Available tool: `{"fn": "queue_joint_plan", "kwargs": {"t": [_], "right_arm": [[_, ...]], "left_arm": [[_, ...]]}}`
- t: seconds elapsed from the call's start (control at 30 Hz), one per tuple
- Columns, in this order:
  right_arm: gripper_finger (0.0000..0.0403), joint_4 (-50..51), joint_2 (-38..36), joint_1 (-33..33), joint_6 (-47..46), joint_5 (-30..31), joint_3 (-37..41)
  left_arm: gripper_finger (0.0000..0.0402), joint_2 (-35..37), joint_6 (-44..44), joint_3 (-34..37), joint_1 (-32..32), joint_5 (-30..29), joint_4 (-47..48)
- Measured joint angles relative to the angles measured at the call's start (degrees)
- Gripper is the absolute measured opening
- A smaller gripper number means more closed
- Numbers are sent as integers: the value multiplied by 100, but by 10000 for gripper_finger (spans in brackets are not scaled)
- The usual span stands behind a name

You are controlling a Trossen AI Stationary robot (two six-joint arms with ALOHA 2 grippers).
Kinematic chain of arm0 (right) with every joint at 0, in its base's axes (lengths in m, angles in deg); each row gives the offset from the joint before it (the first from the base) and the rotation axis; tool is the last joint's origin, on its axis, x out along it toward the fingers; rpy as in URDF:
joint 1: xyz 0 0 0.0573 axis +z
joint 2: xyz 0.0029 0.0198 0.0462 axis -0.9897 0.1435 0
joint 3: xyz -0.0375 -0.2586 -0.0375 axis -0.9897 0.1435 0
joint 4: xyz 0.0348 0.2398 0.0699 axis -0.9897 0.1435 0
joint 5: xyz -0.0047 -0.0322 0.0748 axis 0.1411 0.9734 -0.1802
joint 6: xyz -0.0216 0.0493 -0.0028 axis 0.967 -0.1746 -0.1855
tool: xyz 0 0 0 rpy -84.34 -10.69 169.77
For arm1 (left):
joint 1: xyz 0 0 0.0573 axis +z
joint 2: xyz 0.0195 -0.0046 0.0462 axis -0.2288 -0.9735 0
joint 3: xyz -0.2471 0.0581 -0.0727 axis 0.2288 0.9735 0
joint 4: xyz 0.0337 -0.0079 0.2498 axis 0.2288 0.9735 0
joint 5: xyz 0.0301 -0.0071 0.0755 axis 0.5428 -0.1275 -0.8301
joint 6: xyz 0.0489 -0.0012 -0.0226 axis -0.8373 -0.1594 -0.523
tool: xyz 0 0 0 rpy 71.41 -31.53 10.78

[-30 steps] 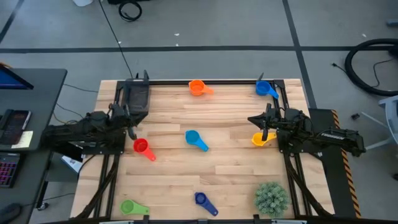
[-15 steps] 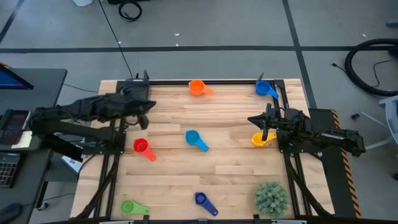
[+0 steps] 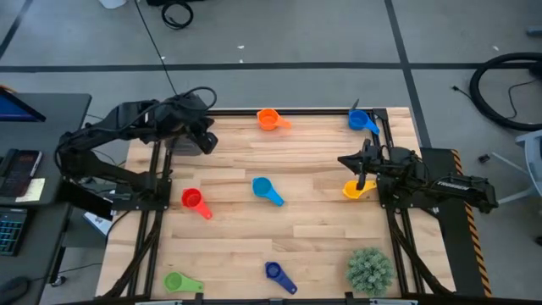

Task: Nest measuring cups in basket
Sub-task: Move the orange measuring cup to the center of the table

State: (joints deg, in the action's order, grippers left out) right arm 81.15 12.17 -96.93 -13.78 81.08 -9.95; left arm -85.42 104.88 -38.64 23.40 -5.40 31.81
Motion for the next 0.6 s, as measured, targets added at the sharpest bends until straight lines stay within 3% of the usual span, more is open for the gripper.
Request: {"fn": "queue_joint_plan", "kwargs": {"t": [0.33,0.6], "right_arm": [[18,-1805,0,2,-41,-227,0],[18,-1920,0,2,-191,-188,0]], "left_arm": [[9,4,426,-1,0,1,12],[9,4,422,-1,0,1,5]]}}
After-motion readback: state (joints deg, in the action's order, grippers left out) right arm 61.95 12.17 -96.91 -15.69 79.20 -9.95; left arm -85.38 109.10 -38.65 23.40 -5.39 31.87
